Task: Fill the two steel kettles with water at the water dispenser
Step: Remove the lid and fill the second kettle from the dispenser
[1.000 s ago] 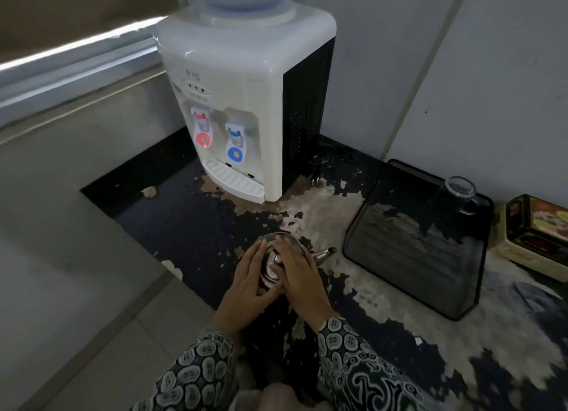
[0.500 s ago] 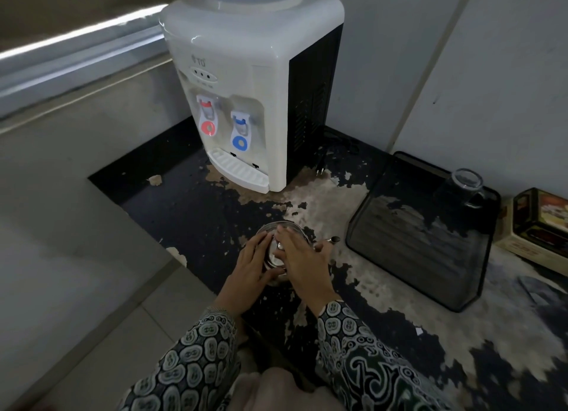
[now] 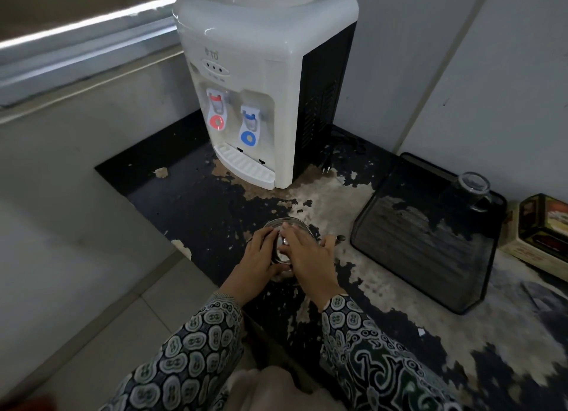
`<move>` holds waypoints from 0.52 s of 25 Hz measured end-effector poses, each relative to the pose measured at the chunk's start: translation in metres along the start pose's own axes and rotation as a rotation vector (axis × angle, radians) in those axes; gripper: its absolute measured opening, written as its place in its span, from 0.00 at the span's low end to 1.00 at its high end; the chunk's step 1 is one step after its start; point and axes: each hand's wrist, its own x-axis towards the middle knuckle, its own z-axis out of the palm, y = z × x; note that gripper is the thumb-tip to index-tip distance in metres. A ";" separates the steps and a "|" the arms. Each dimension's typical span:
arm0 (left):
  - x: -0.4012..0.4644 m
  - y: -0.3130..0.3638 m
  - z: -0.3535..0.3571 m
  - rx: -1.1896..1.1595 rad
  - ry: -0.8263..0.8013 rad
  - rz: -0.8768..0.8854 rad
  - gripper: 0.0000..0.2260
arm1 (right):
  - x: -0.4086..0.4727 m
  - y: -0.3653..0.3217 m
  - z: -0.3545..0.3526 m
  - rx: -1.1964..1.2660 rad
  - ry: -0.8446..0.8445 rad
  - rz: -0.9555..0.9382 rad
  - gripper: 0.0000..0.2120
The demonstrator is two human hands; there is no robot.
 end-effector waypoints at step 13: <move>0.010 0.012 -0.007 0.023 -0.024 -0.058 0.31 | 0.004 0.001 -0.003 -0.079 0.141 -0.069 0.20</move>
